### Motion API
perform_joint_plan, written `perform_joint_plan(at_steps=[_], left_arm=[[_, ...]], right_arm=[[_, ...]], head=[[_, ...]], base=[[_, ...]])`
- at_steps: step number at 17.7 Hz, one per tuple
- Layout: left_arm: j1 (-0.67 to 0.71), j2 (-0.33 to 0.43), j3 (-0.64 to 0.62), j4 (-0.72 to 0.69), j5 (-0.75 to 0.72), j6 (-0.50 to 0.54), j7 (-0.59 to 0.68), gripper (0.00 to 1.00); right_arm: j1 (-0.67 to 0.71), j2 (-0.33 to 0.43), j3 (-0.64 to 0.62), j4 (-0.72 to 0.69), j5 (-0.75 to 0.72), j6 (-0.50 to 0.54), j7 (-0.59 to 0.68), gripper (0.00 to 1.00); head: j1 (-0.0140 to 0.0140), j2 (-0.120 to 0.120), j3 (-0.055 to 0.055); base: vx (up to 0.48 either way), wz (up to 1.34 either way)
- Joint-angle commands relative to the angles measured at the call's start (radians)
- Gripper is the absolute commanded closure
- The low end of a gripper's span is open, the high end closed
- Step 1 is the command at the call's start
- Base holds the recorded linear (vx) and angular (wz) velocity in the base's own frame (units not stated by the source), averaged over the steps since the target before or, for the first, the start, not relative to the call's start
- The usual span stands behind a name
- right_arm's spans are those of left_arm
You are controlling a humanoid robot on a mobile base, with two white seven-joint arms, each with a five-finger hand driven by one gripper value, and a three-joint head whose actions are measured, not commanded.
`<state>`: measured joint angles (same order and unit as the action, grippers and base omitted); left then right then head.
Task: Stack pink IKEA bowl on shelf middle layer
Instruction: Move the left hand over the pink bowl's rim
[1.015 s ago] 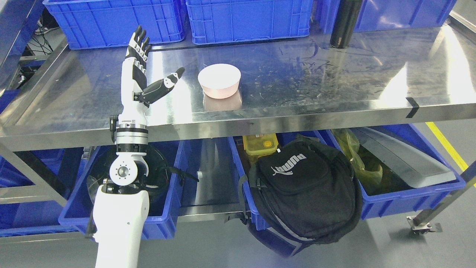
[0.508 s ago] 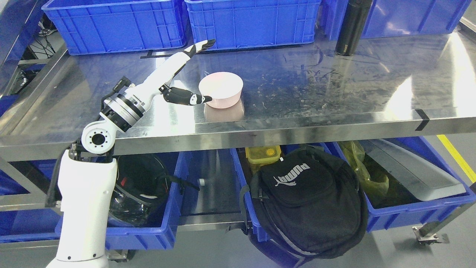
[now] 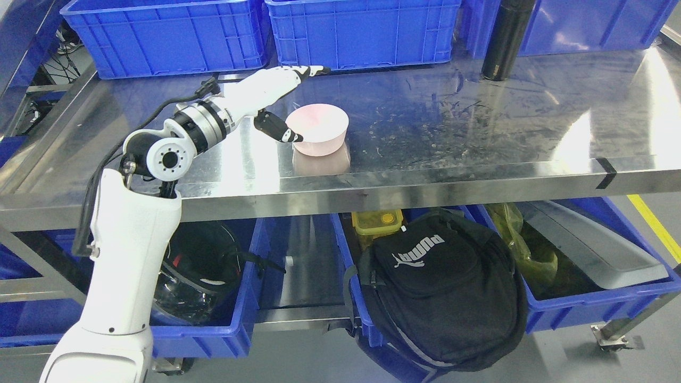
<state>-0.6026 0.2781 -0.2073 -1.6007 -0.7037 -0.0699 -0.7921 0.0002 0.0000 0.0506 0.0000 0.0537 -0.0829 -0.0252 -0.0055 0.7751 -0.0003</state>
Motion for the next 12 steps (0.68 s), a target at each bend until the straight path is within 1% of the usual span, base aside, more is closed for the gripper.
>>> perform_joint_plan(at_steps=[1, 3, 5, 7, 12], left_arm=[[-0.117, -0.081, -0.257, 0.106, -0.200, 0.044, -0.051, 0.02], [-0.138, -0.124, -0.267, 0.171, -0.217, 0.042, -0.059, 0.02], [-0.152, -0.151, -0.273, 0.217, -0.224, 0.038, -0.068, 0.00], [-0.154, -0.172, -0.271, 0.235, -0.264, 0.032, -0.123, 0.00], [-0.164, -0.181, -0.259, 0.235, -0.304, 0.033, -0.136, 0.02]], right_arm=[[0.023, -0.017, 0.000, -0.017, 0.000, 0.000, -0.001, 0.00], [0.023, -0.017, 0.000, -0.017, 0.000, 0.000, -0.001, 0.00], [0.023, -0.017, 0.000, -0.017, 0.000, 0.000, -0.001, 0.00], [0.023, -0.017, 0.000, -0.017, 0.000, 0.000, -0.001, 0.00], [0.023, -0.017, 0.000, -0.017, 0.000, 0.000, -0.001, 0.00]], head=[[0.0000, 0.000, 0.000], [0.0000, 0.000, 0.000], [0.0000, 0.000, 0.000], [0.0000, 0.000, 0.000], [0.0000, 0.000, 0.000]], base=[[0.000, 0.00], [0.000, 0.00], [0.000, 0.00], [0.000, 0.00], [0.000, 0.00]])
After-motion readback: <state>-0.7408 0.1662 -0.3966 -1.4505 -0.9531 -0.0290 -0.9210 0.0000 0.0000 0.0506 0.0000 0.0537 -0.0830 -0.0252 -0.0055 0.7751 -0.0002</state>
